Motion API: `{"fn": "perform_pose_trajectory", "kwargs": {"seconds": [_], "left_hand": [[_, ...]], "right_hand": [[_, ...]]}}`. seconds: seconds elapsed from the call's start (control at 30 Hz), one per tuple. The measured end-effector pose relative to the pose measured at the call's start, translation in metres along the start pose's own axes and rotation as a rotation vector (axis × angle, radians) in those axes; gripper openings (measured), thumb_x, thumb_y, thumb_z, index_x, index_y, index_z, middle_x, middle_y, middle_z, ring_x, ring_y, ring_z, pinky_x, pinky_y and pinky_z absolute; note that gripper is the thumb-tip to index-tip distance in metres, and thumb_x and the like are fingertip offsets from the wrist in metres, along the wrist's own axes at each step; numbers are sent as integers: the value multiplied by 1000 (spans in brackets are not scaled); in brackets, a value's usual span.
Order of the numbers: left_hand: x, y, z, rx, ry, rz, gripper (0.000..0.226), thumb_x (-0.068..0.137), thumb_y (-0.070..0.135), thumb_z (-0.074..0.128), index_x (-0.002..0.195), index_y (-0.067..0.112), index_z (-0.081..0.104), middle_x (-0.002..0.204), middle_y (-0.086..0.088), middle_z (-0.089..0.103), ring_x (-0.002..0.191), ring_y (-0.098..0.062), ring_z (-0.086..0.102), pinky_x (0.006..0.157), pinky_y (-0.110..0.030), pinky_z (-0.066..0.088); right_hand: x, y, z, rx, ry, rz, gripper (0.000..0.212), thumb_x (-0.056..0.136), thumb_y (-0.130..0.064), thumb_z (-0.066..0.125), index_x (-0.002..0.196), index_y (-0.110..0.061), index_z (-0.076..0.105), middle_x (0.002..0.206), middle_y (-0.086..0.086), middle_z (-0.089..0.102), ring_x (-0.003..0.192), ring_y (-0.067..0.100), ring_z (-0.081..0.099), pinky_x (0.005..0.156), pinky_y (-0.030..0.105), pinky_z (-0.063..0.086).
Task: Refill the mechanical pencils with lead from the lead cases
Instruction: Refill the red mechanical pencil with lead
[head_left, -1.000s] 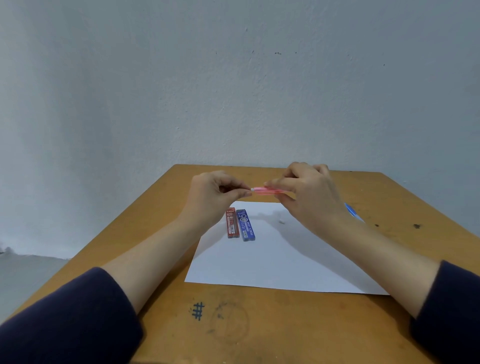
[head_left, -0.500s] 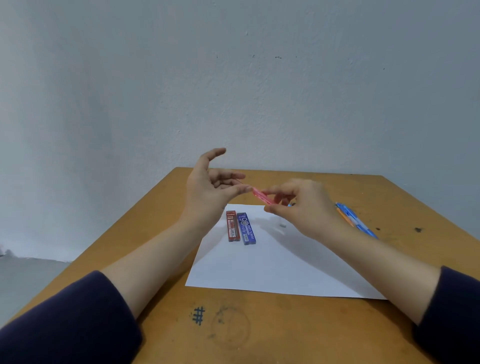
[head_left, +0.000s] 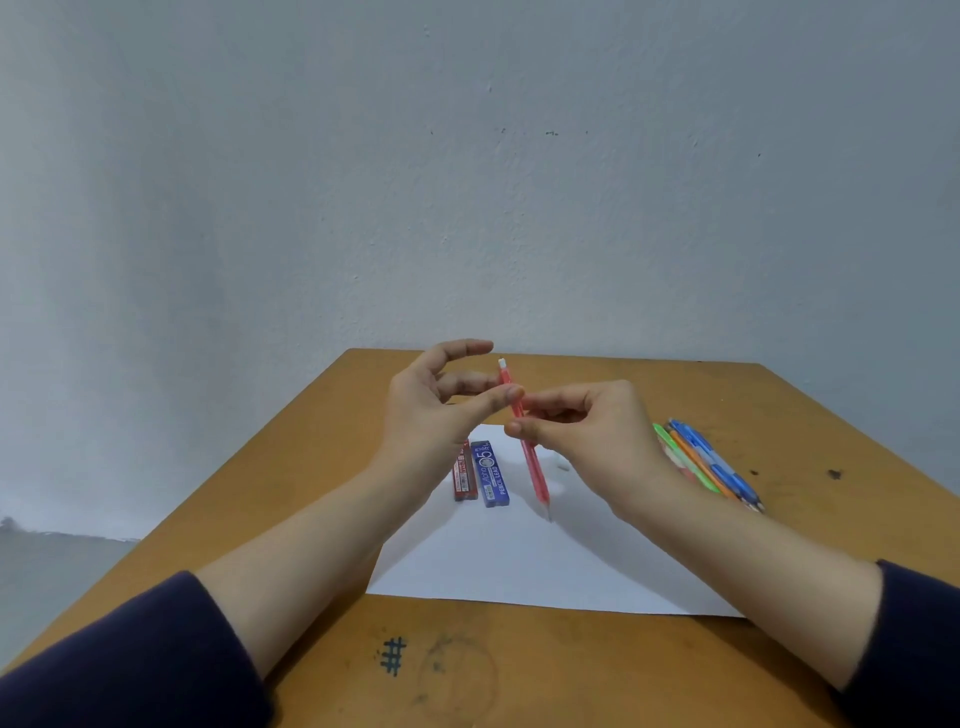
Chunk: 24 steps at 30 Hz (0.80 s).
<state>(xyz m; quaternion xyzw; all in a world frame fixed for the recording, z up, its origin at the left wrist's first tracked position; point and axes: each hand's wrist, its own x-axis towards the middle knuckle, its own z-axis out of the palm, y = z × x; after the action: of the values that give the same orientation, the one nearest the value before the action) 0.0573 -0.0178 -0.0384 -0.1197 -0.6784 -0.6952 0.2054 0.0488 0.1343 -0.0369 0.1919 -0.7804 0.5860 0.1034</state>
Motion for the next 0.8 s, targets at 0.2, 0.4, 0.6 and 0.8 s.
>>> {"fn": "perform_pose_trajectory", "kwargs": {"seconds": [0.2, 0.4, 0.6, 0.8], "left_hand": [[-1, 1, 2, -47, 16, 28, 38, 72, 6, 78, 106, 13, 64, 73, -4, 72, 74, -11, 70, 68, -13, 50], [-1, 2, 1, -57, 47, 47, 34, 71, 7, 79, 102, 16, 66, 69, 4, 71, 72, -6, 68, 68, -16, 49], [-2, 3, 1, -49, 87, 66, 30, 71, 11, 79, 97, 21, 68, 72, 4, 72, 75, -7, 69, 69, -18, 51], [-2, 5, 1, -63, 81, 60, 27, 73, 9, 77, 96, 19, 69, 72, 3, 72, 73, -10, 69, 63, -19, 53]], "right_hand": [[-1, -3, 0, 40, -34, 34, 22, 70, -9, 81, 80, -27, 73, 69, -7, 72, 65, 3, 66, 60, 13, 48], [6, -6, -9, 49, -107, 77, 34, 67, 6, 78, 86, -21, 72, 84, 7, 71, 78, 11, 67, 72, 18, 55], [16, -1, -24, -92, -98, 136, 37, 70, 10, 75, 89, -21, 73, 85, 4, 71, 78, 7, 65, 74, 15, 54], [30, 8, -40, -415, -162, 218, 31, 70, 5, 77, 95, -13, 74, 84, 2, 70, 74, 8, 62, 80, 22, 51]]}}
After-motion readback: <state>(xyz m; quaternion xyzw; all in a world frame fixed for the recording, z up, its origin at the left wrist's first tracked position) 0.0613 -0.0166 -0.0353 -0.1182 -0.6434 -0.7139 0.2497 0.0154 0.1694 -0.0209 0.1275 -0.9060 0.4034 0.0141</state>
